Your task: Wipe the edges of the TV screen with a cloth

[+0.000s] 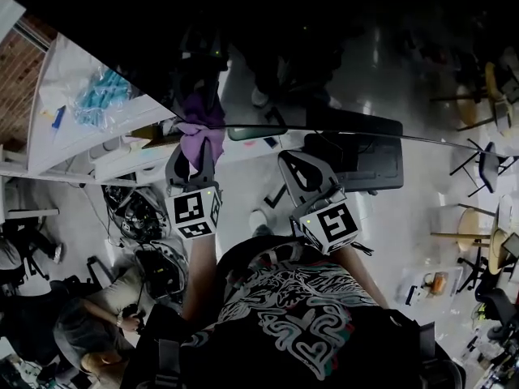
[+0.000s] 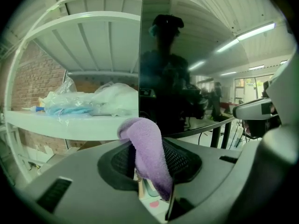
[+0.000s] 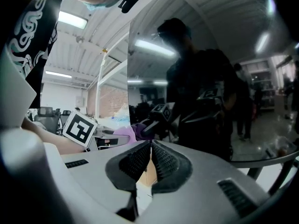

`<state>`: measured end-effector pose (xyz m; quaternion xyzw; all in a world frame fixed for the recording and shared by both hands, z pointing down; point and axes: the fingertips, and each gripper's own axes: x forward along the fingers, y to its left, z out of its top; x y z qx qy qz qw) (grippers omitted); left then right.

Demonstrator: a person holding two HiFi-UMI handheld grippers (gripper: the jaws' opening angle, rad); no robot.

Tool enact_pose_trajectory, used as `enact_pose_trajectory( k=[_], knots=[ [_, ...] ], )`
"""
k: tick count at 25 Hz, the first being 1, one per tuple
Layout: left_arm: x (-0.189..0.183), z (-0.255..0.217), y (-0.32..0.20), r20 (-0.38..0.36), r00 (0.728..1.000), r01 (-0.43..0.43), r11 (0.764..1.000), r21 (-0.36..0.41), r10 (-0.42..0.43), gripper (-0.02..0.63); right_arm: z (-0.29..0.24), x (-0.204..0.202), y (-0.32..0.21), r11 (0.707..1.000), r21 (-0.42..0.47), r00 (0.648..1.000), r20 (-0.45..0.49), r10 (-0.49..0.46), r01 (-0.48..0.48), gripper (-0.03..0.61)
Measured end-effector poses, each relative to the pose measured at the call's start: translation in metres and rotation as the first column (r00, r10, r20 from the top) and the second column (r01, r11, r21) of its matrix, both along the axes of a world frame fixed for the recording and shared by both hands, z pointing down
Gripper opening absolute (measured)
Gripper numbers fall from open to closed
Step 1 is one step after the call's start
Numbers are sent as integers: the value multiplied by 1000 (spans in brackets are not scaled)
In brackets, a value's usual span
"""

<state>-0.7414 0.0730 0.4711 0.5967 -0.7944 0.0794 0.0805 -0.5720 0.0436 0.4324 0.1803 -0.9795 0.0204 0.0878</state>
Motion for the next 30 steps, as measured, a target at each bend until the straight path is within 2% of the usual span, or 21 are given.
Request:
enact_pose_trajectory(
  k=[7,16,30],
  knots=[
    [3,-1,-6,-12,1000,-26,1000,5,27,140,-1,6,-3,1000,-1,1000,4,30,-30,32],
    [14,-4,-11,-12,997,-79,997,-2,79,140,-5,6,0,1000,8,1000,1,24,-24,34],
    [43,-4,-25,-17,985,-170,985,-9,170,140,-1,20,-8,997,-26,996,-46,73,-74,34]
  ],
)
